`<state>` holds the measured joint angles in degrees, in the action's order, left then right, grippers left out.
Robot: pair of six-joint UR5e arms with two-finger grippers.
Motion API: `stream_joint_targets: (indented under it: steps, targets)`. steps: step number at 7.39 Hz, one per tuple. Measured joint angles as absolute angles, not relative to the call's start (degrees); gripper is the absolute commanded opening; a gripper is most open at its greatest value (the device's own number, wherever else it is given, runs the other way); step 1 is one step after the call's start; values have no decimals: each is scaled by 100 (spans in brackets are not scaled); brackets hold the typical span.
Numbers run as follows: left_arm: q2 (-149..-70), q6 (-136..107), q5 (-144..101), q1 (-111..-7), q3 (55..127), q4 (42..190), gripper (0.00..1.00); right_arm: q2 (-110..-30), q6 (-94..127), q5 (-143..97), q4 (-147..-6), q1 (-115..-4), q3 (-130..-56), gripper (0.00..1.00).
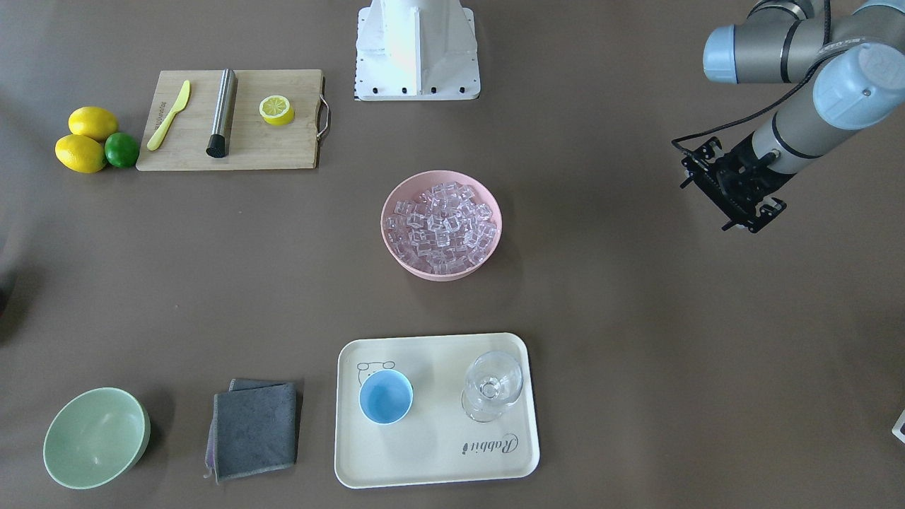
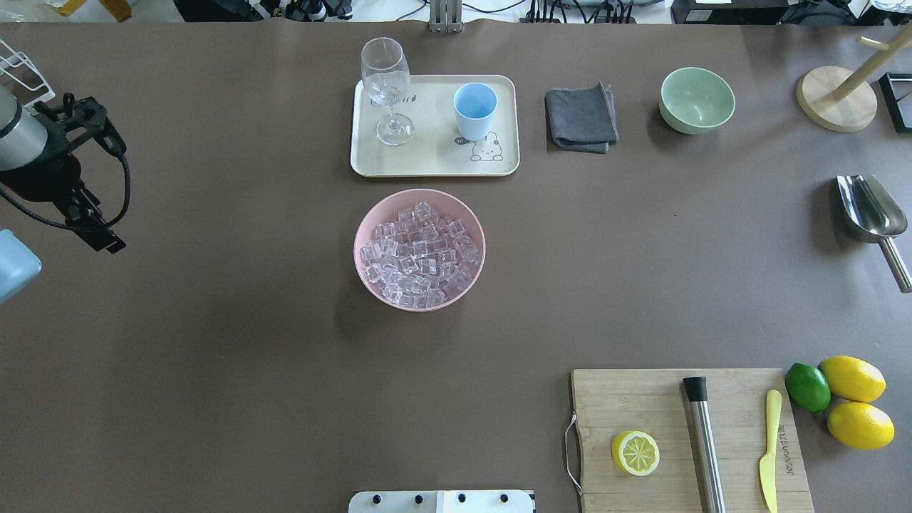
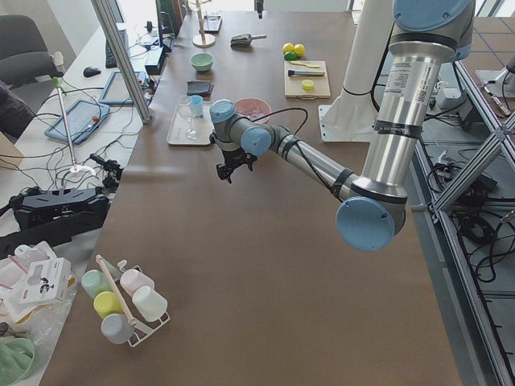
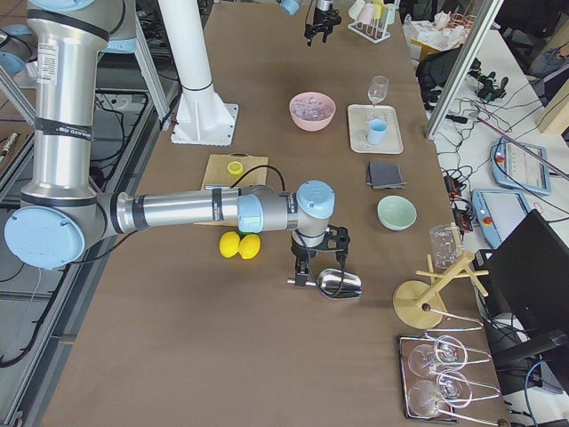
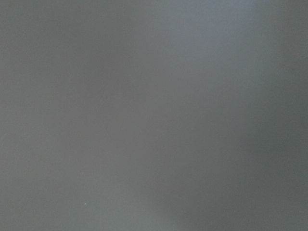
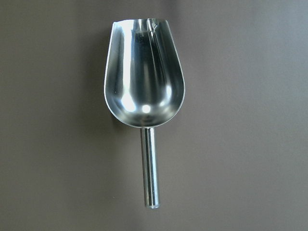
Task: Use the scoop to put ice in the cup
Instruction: 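Reach the left gripper toward the rim of the pink ice bowl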
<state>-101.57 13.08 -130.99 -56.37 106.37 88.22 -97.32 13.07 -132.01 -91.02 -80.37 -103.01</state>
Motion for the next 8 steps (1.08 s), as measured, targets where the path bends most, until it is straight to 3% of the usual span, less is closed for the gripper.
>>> stream_joint_targets:
  steps: [3,8]
  targets:
    - [-10229,1264,-13058,-4931,10529,10240,99,-9856,1956,-13152,-8015,-7687,-9848,98]
    - [-10567,1218,-12809,-4341,9952,11719,99,-9857,2126,-12874,-7546,-7185,-9499,92]
